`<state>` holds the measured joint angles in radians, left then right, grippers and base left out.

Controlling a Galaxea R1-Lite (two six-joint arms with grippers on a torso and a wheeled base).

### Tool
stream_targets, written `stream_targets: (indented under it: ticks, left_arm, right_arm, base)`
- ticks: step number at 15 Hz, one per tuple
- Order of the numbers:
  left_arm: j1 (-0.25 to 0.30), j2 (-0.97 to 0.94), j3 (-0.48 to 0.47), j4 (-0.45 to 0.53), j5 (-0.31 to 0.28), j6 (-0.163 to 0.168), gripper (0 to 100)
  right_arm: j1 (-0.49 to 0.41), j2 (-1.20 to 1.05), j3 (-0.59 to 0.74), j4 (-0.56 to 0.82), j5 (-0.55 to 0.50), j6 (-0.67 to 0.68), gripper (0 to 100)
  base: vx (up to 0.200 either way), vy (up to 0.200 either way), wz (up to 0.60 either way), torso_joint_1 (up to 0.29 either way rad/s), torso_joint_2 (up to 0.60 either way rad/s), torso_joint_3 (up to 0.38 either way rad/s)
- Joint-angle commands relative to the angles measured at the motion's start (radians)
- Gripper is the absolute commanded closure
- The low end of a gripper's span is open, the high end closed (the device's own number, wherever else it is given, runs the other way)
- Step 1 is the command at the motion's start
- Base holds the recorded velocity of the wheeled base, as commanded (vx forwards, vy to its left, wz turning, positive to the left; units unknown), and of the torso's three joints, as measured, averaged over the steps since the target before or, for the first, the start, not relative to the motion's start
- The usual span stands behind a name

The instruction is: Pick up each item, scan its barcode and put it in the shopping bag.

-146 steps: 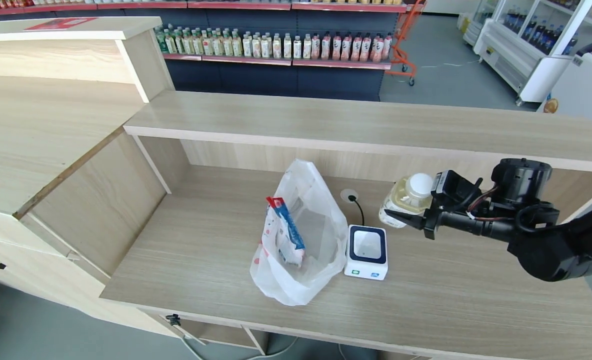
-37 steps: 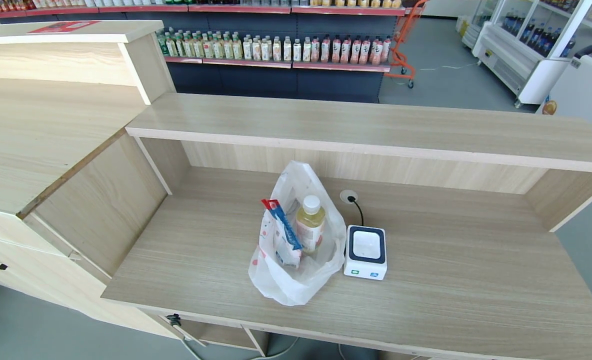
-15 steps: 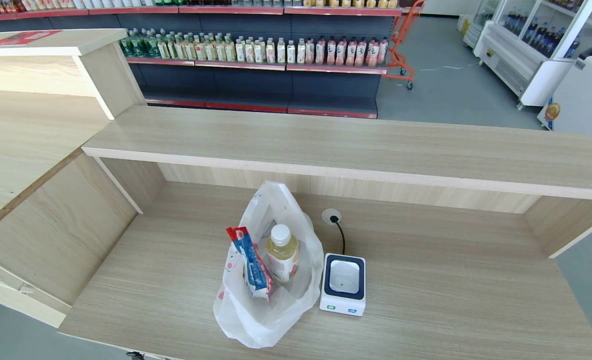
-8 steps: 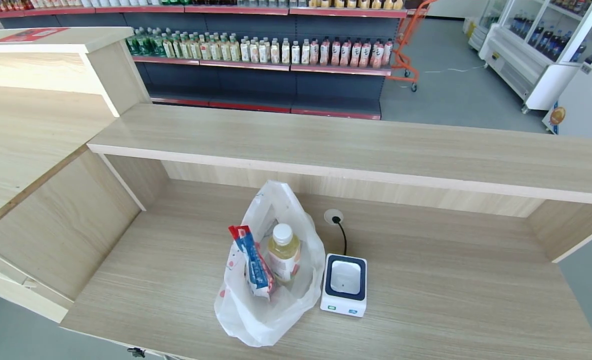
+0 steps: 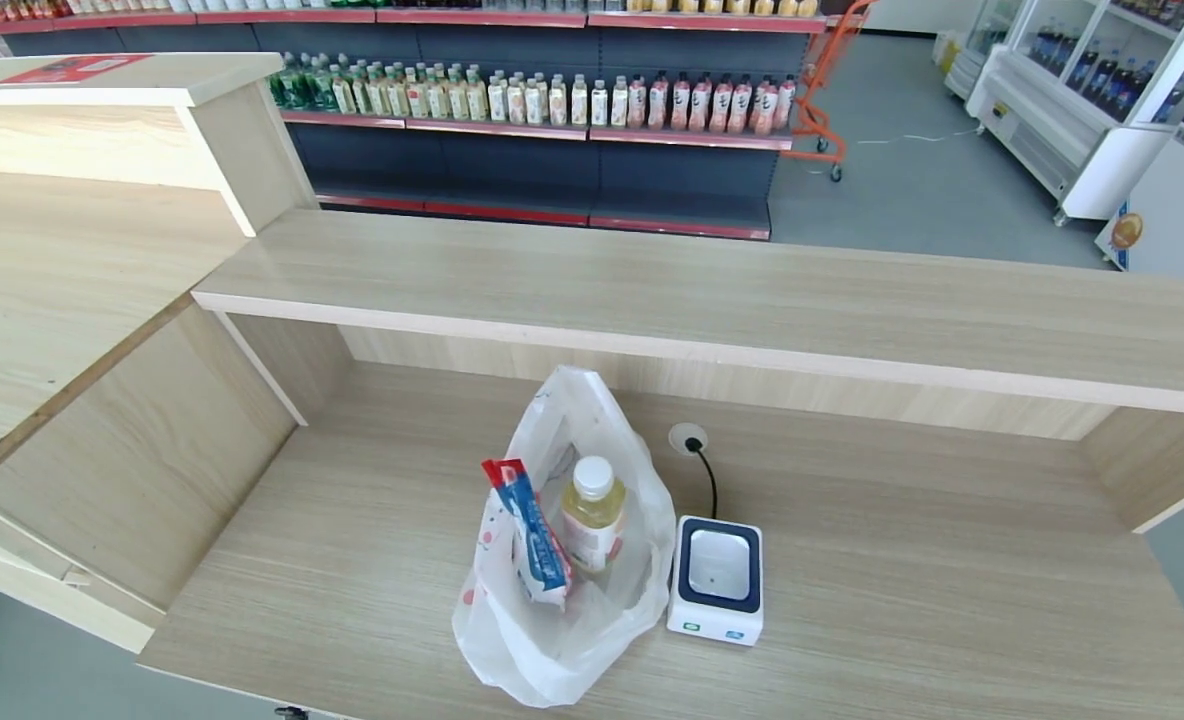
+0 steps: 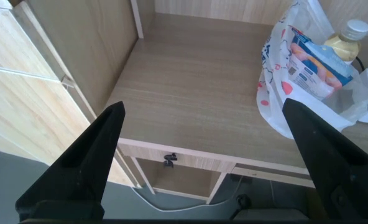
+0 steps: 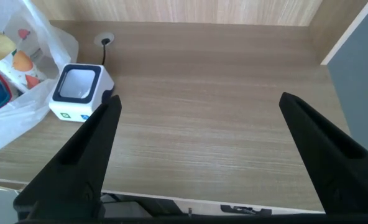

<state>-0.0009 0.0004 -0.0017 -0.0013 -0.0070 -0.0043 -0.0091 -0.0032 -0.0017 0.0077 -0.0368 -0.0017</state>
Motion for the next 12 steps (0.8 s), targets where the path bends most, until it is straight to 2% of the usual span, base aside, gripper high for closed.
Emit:
stream_targets:
  ticks: [1,9,10,12]
  left_arm:
    - [0.001,0.000,0.000,0.000,-0.001,0.000,0]
    - [0.001,0.000,0.000,0.000,-0.001,0.000,0]
    - [0.001,0.000,0.000,0.000,0.001,0.000,0]
    - [0.001,0.000,0.000,0.000,-0.001,0.000,0]
  right_arm:
    - [0.001,0.003,0.000,0.000,0.000,0.000,0]
    - [0.001,0.003,0.000,0.000,0.000,-0.003,0]
    - [0.001,0.003,0.000,0.000,0.000,-0.006,100]
    - [0.001,0.003,0.000,0.000,-0.002,0.009,100]
  base:
    - [0.000,0.000,0.00,0.000,0.00,0.000]
    - [0.000,0.000,0.00,0.000,0.00,0.000]
    - [0.000,0.000,0.00,0.000,0.00,0.000]
    - [0.000,0.000,0.00,0.000,0.00,0.000]
